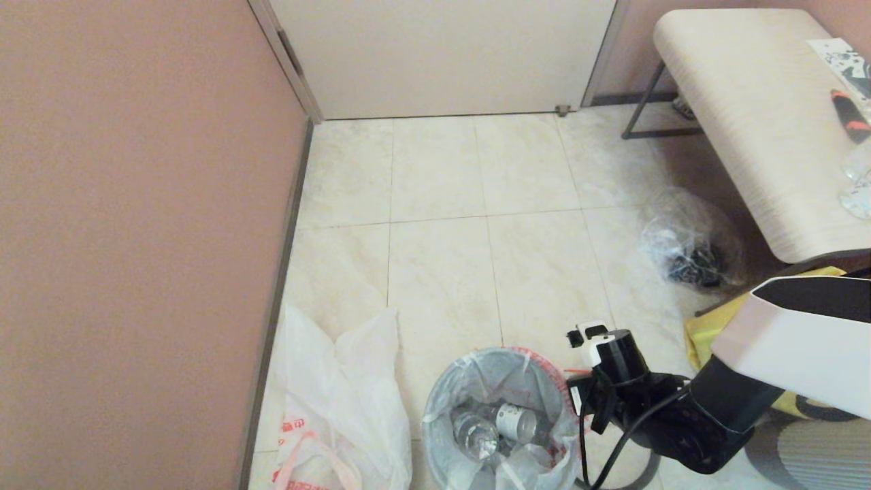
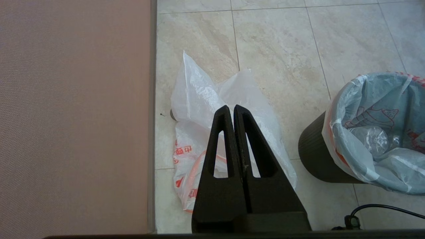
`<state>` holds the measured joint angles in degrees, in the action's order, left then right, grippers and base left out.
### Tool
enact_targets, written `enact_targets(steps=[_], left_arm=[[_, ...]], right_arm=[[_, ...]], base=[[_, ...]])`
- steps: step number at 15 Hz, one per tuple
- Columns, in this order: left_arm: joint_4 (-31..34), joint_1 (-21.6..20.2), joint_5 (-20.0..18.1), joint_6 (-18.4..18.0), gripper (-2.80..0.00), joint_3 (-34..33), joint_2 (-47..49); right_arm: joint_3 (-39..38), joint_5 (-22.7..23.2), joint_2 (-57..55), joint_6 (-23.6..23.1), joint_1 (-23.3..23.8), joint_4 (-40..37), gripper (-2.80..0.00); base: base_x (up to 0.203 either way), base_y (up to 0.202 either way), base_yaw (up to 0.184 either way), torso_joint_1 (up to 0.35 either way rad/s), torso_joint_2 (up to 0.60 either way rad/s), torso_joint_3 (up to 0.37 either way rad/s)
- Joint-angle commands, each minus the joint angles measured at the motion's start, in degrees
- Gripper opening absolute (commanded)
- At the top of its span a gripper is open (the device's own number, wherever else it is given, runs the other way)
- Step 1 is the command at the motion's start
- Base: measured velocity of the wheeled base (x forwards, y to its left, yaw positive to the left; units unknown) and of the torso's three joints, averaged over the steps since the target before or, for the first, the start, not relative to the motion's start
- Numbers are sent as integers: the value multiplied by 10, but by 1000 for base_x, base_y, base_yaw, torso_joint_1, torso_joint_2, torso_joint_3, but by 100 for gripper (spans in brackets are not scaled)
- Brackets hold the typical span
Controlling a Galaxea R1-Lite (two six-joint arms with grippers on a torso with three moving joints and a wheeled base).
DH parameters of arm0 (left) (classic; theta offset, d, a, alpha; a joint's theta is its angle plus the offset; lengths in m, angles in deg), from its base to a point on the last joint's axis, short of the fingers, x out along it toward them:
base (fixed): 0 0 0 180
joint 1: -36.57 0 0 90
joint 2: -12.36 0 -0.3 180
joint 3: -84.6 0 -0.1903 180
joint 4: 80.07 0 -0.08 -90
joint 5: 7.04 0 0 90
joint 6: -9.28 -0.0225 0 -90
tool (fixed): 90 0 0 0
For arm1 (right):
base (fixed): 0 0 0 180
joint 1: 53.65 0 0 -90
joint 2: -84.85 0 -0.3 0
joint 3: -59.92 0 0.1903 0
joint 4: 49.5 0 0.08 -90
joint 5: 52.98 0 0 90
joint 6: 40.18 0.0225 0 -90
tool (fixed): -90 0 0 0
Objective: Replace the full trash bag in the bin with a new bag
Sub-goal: Place the trash bag on the floor
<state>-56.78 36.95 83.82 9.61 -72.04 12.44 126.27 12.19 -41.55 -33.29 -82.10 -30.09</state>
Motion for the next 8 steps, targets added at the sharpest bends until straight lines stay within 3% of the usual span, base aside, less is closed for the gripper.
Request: enact_targets(steps=[1, 8], left_arm=[[0, 0, 0, 0, -280, 0, 0], [0, 0, 0, 0, -280, 0, 0]], right_arm=[[-10, -1, 30, 1, -15, 3, -280], [-50, -1, 105, 1, -68, 1, -280]], base=[[0, 0, 0, 0, 0, 0], [0, 0, 0, 0, 0, 0]])
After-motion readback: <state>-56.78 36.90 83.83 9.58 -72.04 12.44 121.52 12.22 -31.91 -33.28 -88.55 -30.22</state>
